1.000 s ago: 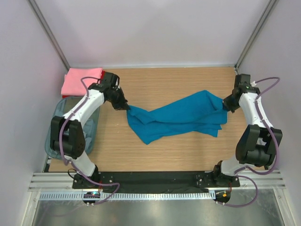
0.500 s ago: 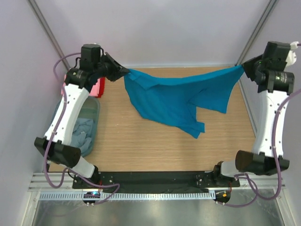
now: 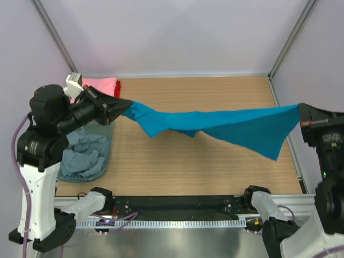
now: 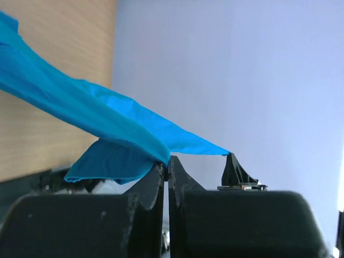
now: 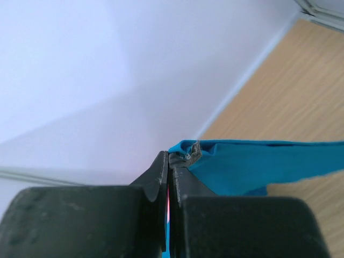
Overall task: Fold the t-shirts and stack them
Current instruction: Flatten the tshirt out
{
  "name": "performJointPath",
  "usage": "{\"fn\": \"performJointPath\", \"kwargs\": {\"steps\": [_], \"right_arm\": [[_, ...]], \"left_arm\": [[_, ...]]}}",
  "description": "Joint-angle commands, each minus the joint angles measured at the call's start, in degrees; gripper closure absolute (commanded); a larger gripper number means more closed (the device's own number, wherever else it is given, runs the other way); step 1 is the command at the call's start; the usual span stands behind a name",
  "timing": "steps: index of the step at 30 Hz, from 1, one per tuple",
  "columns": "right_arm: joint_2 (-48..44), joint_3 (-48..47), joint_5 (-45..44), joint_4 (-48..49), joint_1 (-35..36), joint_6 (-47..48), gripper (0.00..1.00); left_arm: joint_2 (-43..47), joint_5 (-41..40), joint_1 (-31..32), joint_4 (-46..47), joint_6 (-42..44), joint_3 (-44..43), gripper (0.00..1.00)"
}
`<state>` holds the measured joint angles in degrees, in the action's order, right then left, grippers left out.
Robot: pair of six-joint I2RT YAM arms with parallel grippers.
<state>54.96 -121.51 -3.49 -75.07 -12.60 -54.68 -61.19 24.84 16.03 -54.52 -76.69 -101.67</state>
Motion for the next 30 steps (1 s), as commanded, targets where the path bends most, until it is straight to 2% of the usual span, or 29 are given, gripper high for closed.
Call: {"fn": "performJointPath", "kwargs": {"steps": [1,4,8,11,13,20,23,26,27,30], "right_arm": [[-1.7,-5.5,4.6,-10.8,0.1,-2.1,0.99],[-1.4,-11.2,3.8,-14.7,0.1,0.2,0.99],[-2.7,-10.3,-2.0,-17.7,0.2,2.0,0.99],[-5.7,-3.7,-4.0,-15.6,0.5,2.5,0.99],[-5.3,-3.8,-4.4,-17.9,0.6,1.7,0.99],[-7.1,-3.8,0.3,-17.4,0.6,2.0,0.99],[-8.1,1.2,0.8,-13.9,0.6,1.7,0.99],[-8.6,12.2,0.1,-3.3,0.6,0.2,0.99],[-8.0,17.7,-0.3,3.2,0.6,-1.6,0.99],[-0.8,21.1,0.3,14.0,0.6,-1.8,0.99]], "left_arm": [[2.0,6.3,0.0,-8.0,-2.7,0.2,1.0],[3.2,5.2,0.0,-17.3,4.1,0.9,1.0],[5.4,6.0,0.0,-13.7,6.2,7.6,1.0],[5.6,7.5,0.0,-10.4,4.1,10.2,1.0],[5.6,7.1,0.0,-9.2,0.5,9.0,1.0],[7.7,-3.4,-0.1,-11.2,-3.9,-1.4,1.0],[9.7,-8.7,-0.1,-7.7,-5.1,-0.3,1.0],[8.7,-13.7,0.0,1.7,-4.4,5.6,1.0],[7.6,-14.8,0.0,4.2,-3.5,6.6,1.0],[-1.9,-17.2,0.0,12.8,0.6,4.4,1.0]]}}
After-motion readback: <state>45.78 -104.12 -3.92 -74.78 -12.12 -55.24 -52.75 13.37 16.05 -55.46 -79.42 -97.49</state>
